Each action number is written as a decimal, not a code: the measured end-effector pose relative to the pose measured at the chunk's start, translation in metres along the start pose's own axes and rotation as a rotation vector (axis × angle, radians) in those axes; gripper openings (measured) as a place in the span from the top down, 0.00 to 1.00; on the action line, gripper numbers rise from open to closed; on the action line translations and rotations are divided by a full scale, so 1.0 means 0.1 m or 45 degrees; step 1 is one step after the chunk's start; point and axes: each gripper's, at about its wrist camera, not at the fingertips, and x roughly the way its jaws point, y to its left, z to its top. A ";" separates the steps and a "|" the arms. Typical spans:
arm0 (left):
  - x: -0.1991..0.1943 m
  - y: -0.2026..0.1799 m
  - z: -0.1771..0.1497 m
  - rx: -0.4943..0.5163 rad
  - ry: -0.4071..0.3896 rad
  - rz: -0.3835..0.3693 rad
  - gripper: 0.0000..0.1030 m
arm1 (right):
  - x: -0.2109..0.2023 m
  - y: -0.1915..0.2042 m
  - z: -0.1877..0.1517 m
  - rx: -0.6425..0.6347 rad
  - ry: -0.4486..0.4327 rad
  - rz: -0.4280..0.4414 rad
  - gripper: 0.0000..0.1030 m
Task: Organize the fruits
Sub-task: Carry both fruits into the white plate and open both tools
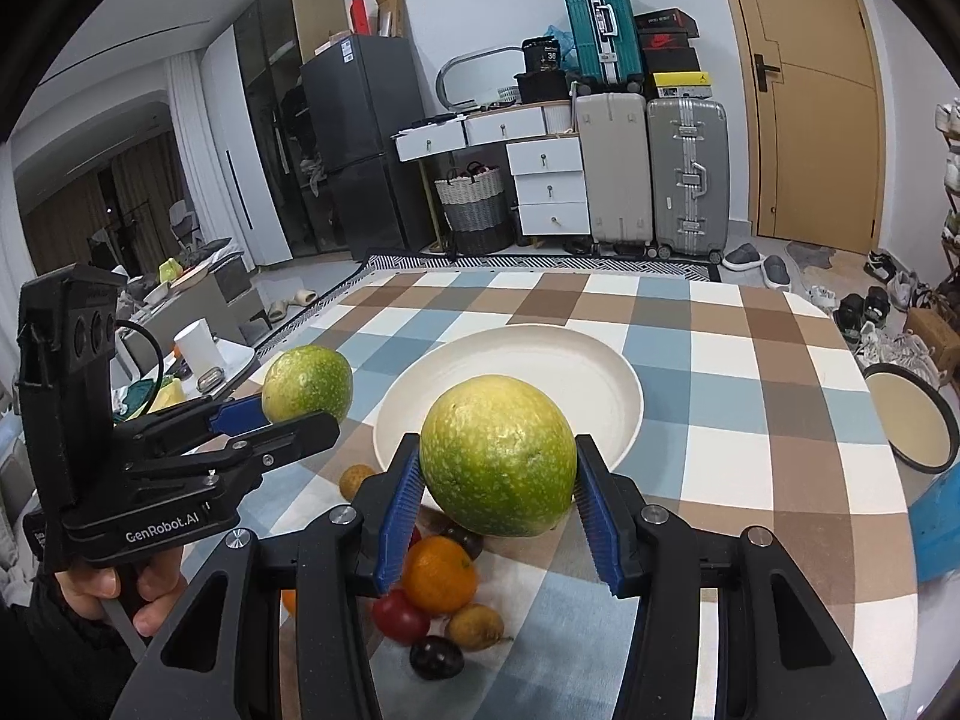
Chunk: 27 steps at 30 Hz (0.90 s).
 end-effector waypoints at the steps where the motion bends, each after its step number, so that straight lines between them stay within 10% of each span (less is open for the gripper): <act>1: 0.04 0.01 0.01 0.001 0.002 -0.002 0.57 | 0.04 -0.02 0.01 0.008 0.003 0.000 0.52; 27: 0.82 0.08 0.00 0.071 0.094 0.025 0.57 | 0.80 -0.22 0.02 0.031 0.161 -0.026 0.52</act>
